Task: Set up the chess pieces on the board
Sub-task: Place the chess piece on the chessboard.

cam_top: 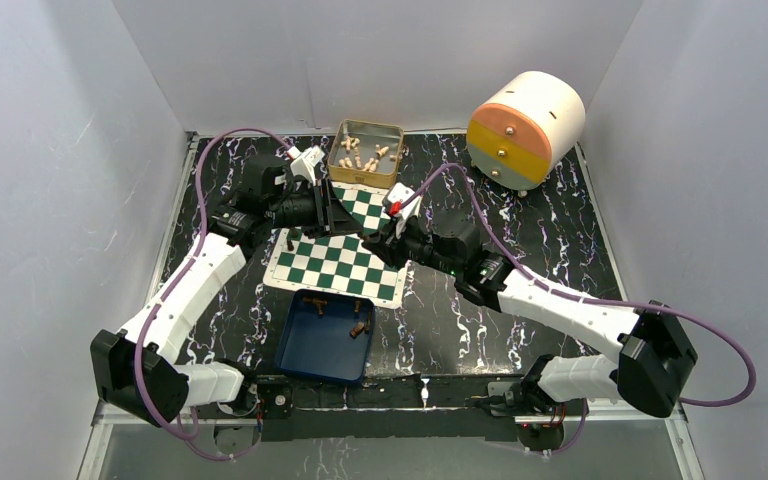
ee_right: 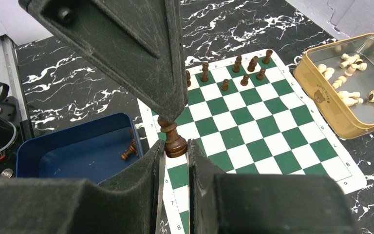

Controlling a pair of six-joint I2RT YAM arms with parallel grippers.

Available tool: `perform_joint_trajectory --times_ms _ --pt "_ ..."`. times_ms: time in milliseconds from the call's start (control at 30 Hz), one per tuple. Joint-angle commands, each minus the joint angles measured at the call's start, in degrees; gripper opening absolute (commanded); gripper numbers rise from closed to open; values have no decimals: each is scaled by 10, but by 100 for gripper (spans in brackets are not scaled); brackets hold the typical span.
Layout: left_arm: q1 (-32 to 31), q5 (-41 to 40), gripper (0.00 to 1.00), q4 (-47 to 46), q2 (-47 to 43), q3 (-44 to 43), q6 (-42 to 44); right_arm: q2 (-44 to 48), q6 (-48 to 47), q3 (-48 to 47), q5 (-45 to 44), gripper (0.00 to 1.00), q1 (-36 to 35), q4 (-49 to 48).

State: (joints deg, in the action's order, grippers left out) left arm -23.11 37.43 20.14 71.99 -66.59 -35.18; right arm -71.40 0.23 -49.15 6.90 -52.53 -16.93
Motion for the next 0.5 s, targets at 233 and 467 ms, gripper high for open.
perform_joint_trajectory --times_ms 233,467 --pt "-7 13 19 -4 4 3 0 -13 19 -39 1 15 -1 -41" --pt "-6 18 14 -4 2 3 -6 -18 25 -40 -9 15 -1 -41"
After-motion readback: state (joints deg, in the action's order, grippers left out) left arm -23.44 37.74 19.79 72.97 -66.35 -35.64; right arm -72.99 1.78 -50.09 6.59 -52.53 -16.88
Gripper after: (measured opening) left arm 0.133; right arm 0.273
